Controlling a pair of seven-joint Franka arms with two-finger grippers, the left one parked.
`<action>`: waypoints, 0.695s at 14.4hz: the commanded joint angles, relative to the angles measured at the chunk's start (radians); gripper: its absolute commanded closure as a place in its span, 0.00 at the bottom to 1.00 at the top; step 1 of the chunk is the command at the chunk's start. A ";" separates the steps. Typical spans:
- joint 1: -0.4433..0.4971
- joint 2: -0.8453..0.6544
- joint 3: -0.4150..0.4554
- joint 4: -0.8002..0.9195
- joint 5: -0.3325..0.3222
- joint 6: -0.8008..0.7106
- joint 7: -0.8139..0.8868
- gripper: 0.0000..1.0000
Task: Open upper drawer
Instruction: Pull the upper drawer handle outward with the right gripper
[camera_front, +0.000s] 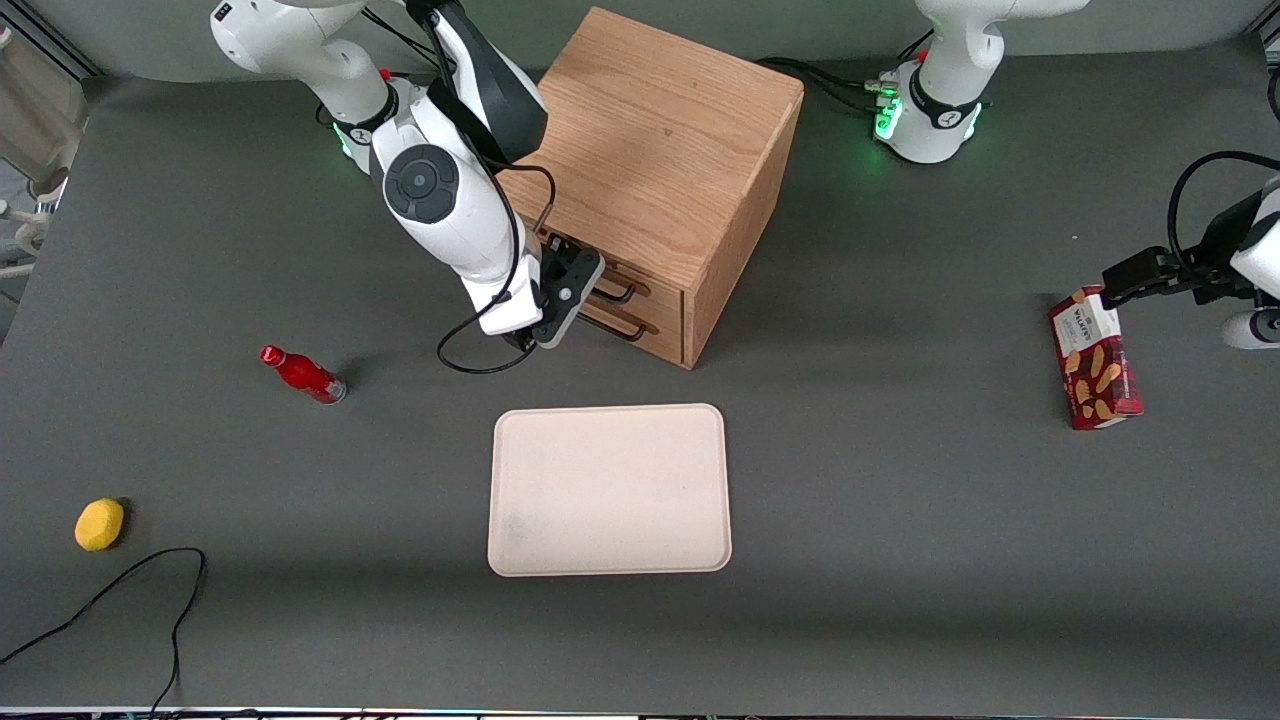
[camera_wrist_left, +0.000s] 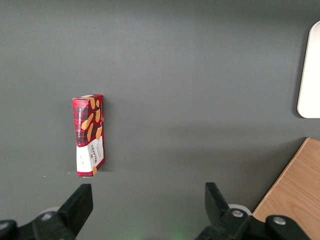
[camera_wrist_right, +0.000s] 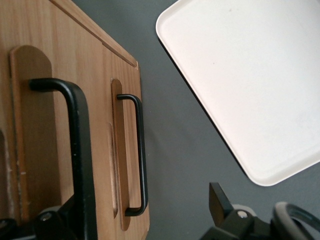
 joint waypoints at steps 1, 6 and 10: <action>0.007 0.007 -0.011 -0.014 -0.031 0.031 -0.062 0.00; 0.007 0.022 -0.011 -0.014 -0.031 0.059 -0.097 0.00; 0.007 0.026 -0.011 -0.013 -0.031 0.059 -0.097 0.00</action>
